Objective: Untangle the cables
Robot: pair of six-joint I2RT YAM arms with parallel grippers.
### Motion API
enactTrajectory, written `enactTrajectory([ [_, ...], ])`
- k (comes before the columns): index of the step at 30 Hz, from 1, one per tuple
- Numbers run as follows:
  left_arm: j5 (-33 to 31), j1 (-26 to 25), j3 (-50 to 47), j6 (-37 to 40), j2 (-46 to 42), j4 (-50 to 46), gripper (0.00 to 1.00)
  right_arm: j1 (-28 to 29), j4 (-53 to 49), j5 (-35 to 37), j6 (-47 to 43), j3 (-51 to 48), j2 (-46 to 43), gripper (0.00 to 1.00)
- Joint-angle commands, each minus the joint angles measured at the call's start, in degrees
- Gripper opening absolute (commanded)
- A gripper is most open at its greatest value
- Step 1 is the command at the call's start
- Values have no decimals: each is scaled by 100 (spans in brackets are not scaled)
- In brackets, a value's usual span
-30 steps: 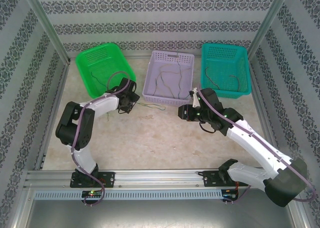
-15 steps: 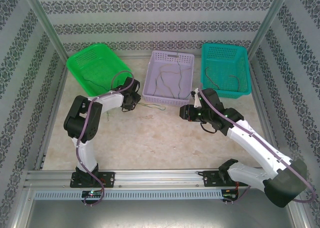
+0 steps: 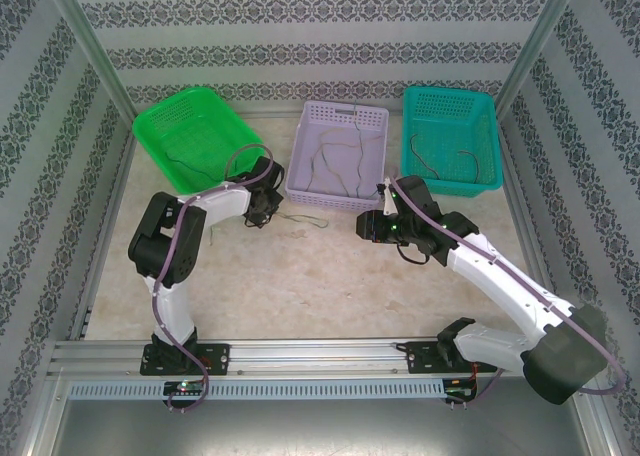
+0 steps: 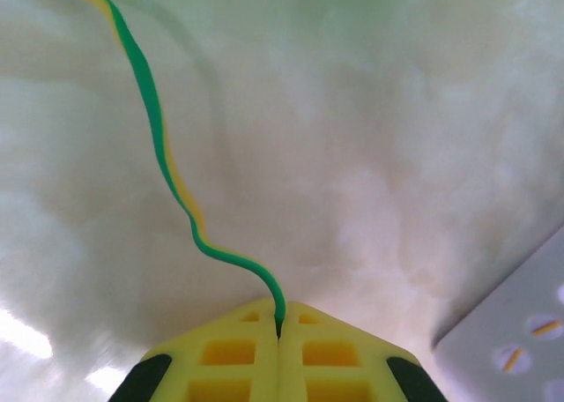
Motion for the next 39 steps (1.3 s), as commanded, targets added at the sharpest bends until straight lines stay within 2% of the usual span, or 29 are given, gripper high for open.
enactTrajectory([
  [1, -523, -326, 341, -147, -638, -1293, 0, 4, 96, -40, -45, 207, 1, 36],
  [6, -693, -736, 682, -5, -1279, -2428, 0, 54, 98, -408, -680, 561, 248, 35],
  [11, -396, -795, 1101, 641, -1666, -3107, 0, 29, 131, -1831, -1685, 1198, 868, 42],
  [14, 60, -777, 1679, 1264, -1547, -3374, 0, 28, 211, -2573, -1981, 1494, 1338, 46],
  [20, 1017, -754, 3113, 2097, -842, -4252, 0, 163, 544, -3419, -2111, 2086, 2081, 44],
  [26, 1353, -703, 4003, 2506, -384, -4849, 0, 220, 1070, -3534, -1726, 1997, 2224, 41],
  [32, 1485, -703, 4193, 2486, -285, -4803, 0, 370, 1231, -3378, -1575, 1918, 2326, 36],
  [39, 1544, -703, 4390, 2456, -205, -4816, 0, 364, 1324, -2855, -1421, 1869, 2402, 31],
])
